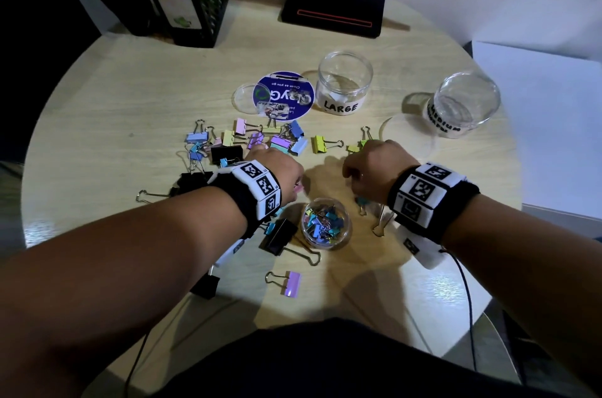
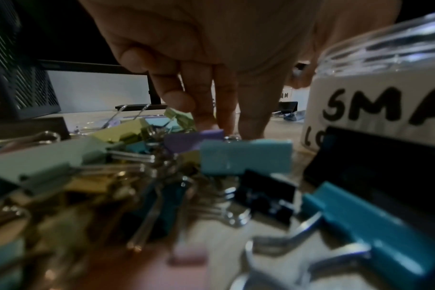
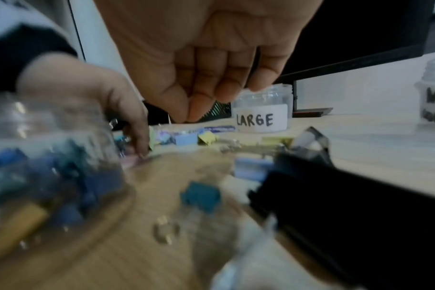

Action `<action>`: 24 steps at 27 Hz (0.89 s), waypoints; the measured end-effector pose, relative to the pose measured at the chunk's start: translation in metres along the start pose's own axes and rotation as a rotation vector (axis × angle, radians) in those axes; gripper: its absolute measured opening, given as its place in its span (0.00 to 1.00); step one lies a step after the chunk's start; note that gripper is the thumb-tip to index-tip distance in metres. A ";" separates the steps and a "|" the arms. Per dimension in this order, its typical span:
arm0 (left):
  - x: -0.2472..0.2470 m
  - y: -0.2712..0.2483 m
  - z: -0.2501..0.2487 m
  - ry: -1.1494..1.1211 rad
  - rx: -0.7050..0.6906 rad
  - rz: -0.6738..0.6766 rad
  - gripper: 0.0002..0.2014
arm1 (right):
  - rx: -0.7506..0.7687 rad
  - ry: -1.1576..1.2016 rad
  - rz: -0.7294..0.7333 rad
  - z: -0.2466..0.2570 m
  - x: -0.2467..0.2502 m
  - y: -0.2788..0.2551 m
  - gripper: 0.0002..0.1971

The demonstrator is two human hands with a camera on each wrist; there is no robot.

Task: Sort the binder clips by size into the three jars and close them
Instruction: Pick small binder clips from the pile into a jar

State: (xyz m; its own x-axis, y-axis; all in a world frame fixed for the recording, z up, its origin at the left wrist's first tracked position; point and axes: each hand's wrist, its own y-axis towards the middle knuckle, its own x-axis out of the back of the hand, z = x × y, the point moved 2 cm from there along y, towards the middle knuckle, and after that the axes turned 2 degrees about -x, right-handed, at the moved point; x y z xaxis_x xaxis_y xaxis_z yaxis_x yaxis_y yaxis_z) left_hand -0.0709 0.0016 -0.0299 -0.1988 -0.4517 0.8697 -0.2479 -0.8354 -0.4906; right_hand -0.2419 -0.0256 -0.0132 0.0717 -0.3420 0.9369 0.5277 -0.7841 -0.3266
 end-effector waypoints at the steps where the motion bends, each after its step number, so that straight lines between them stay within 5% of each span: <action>1: 0.000 0.000 0.000 0.003 0.001 -0.001 0.14 | 0.018 0.018 -0.030 0.001 0.003 -0.001 0.11; 7: -0.003 0.000 -0.001 -0.005 -0.017 -0.014 0.12 | -0.074 -0.126 0.193 -0.012 -0.013 -0.002 0.12; 12: -0.008 -0.004 0.005 -0.112 0.013 -0.010 0.09 | 0.047 -0.192 0.167 -0.002 -0.026 -0.015 0.08; 18: 0.010 -0.028 0.005 -0.383 0.070 -0.244 0.07 | 0.017 -0.204 0.172 0.002 -0.027 -0.015 0.12; 21: 0.017 -0.052 -0.007 -0.619 -0.015 -0.354 0.06 | 0.007 -0.196 0.173 0.002 -0.028 -0.017 0.10; 24: 0.010 -0.063 -0.024 -0.513 -0.134 -0.236 0.09 | 0.013 -0.255 0.219 0.002 -0.025 -0.016 0.07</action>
State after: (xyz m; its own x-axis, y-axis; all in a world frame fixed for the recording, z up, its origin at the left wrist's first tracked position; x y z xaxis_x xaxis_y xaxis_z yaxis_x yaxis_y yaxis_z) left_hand -0.0804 0.0572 0.0088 0.3530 -0.3795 0.8552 -0.3541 -0.9002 -0.2533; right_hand -0.2505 -0.0035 -0.0308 0.3930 -0.3600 0.8461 0.4872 -0.6989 -0.5236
